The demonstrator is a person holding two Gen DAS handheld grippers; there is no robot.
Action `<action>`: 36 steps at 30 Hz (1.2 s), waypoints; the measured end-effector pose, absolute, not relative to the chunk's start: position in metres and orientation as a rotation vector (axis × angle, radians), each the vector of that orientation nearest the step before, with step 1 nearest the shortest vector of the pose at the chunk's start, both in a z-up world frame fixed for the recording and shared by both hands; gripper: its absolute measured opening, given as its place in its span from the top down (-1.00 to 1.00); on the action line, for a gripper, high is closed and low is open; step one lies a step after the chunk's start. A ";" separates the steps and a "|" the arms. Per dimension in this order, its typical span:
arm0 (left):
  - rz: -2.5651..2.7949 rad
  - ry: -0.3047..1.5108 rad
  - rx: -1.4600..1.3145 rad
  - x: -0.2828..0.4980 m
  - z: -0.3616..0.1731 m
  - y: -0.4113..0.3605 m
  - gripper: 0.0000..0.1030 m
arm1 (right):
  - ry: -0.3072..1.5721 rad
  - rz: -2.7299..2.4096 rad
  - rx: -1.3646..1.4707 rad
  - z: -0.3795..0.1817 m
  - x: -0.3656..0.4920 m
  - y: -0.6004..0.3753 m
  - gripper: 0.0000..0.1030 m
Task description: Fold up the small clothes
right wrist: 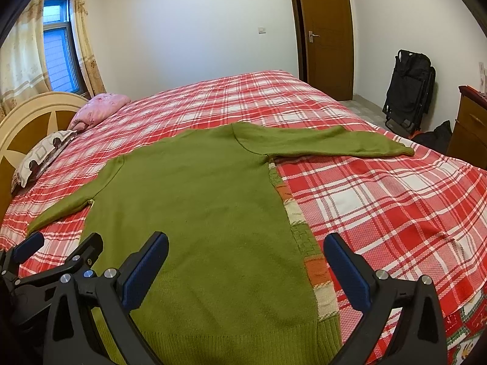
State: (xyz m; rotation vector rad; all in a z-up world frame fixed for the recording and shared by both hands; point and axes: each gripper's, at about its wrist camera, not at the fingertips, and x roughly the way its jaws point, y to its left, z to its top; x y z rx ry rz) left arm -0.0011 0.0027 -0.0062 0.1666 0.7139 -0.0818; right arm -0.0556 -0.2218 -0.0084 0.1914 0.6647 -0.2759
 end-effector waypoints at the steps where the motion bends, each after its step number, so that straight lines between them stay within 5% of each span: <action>1: -0.082 0.714 0.166 -0.001 -0.006 0.002 -1.00 | 0.665 -0.276 0.192 -0.008 -0.056 -0.222 -0.98; 36: -0.077 0.727 0.158 0.005 -0.010 0.006 -1.00 | 0.690 -0.285 0.206 -0.012 -0.049 -0.230 -0.98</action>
